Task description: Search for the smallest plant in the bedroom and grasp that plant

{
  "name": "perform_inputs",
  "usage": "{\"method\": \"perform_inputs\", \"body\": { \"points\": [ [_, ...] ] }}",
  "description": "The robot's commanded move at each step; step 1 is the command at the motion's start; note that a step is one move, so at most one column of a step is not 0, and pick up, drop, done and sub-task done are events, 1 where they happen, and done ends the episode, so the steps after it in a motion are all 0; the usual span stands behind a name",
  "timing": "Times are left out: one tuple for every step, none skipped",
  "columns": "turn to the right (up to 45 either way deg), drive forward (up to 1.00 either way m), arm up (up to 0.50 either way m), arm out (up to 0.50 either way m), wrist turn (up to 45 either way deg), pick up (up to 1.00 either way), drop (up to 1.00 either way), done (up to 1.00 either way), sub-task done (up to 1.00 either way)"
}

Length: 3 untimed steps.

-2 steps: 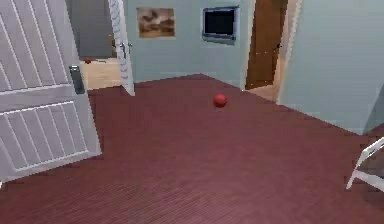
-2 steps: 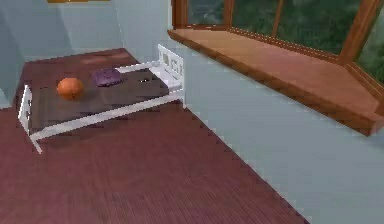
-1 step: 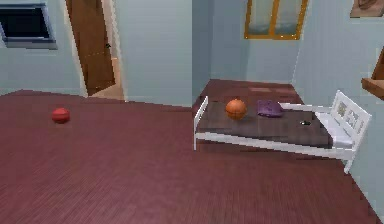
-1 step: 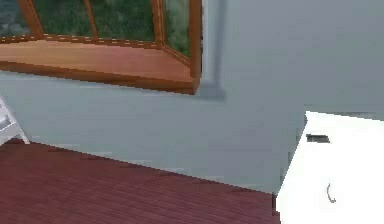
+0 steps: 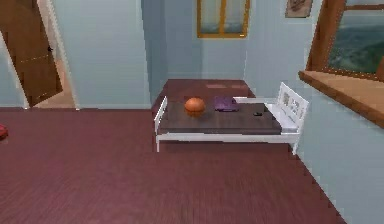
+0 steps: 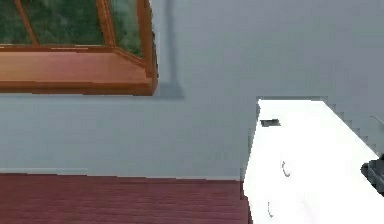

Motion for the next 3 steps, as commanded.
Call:
{"method": "perform_inputs", "body": {
  "points": [
    [0.0, 0.10, 0.00, 0.00, 0.0, 0.00, 0.00, 0.00, 0.00],
    [-45.0, 0.00, 0.00, 0.00, 0.0, 0.00, 0.00, 0.00, 0.00],
    [-27.0, 0.00, 0.00, 0.00, 0.0, 0.00, 0.00, 0.00, 0.00]
  ]
}}
